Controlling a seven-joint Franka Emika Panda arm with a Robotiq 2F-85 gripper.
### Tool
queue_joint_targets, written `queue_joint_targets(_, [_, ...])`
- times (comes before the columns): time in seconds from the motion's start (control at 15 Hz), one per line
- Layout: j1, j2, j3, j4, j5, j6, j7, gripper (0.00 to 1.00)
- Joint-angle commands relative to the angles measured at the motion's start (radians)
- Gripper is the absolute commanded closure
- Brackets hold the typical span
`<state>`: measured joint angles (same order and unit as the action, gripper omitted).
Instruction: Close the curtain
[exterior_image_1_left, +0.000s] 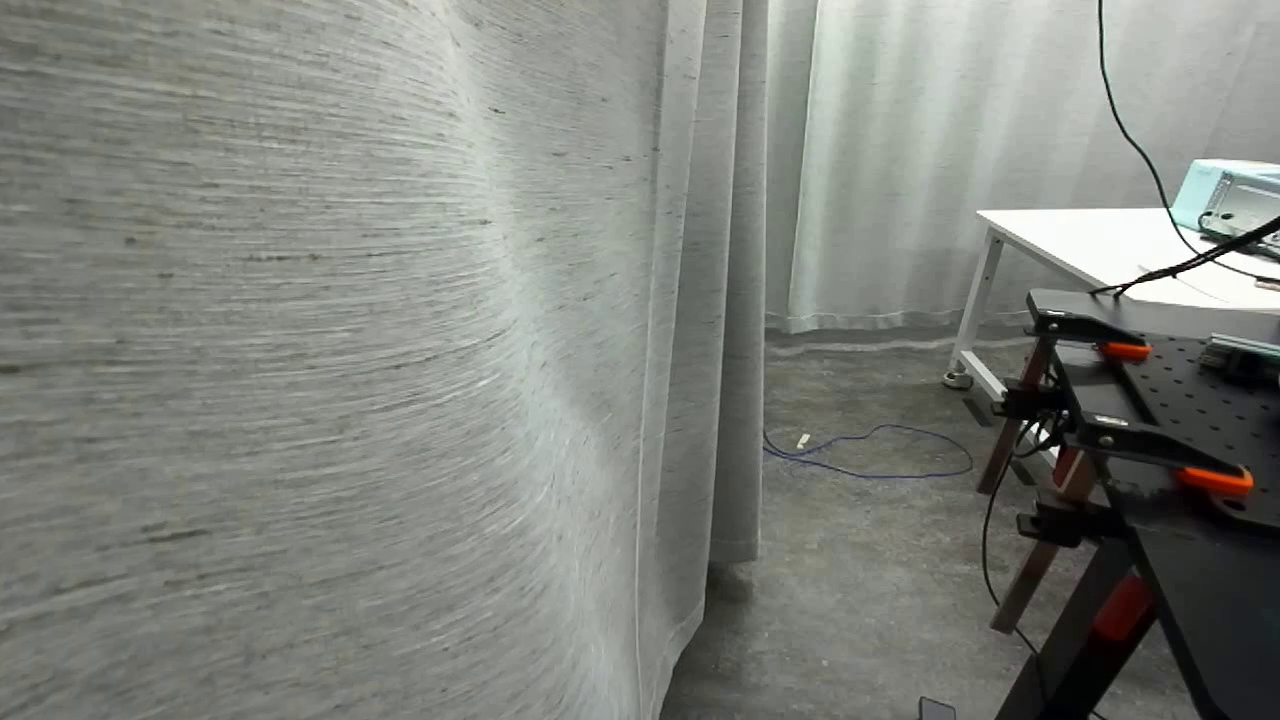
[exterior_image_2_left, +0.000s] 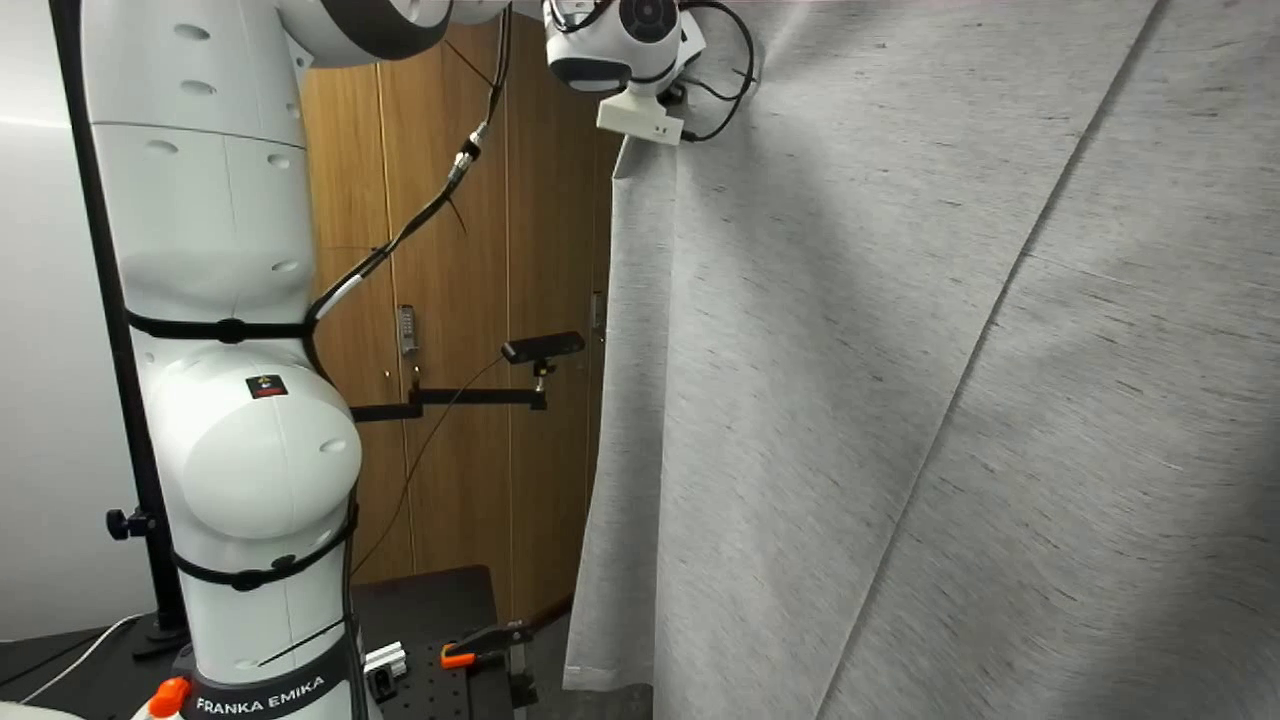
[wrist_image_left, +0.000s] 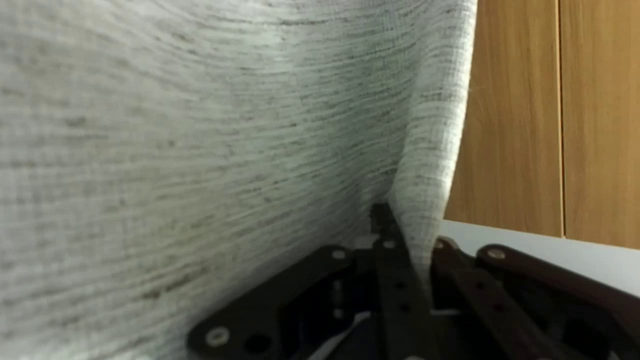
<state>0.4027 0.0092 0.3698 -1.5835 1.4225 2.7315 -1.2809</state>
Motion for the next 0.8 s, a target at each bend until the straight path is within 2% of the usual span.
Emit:
queue_joint_targets(0.0, [0.037,0.043,0.041,-0.033,0.166,-0.062,-0.124,0.99])
queue_joint_targets(0.4, [0.033,0.040,0.044,-0.054,0.353,-0.125,-0.166,0.99])
queue_joint_targets(0.73, [0.027,0.041,0.039,-0.069,0.438,-0.215,-0.155,0.99])
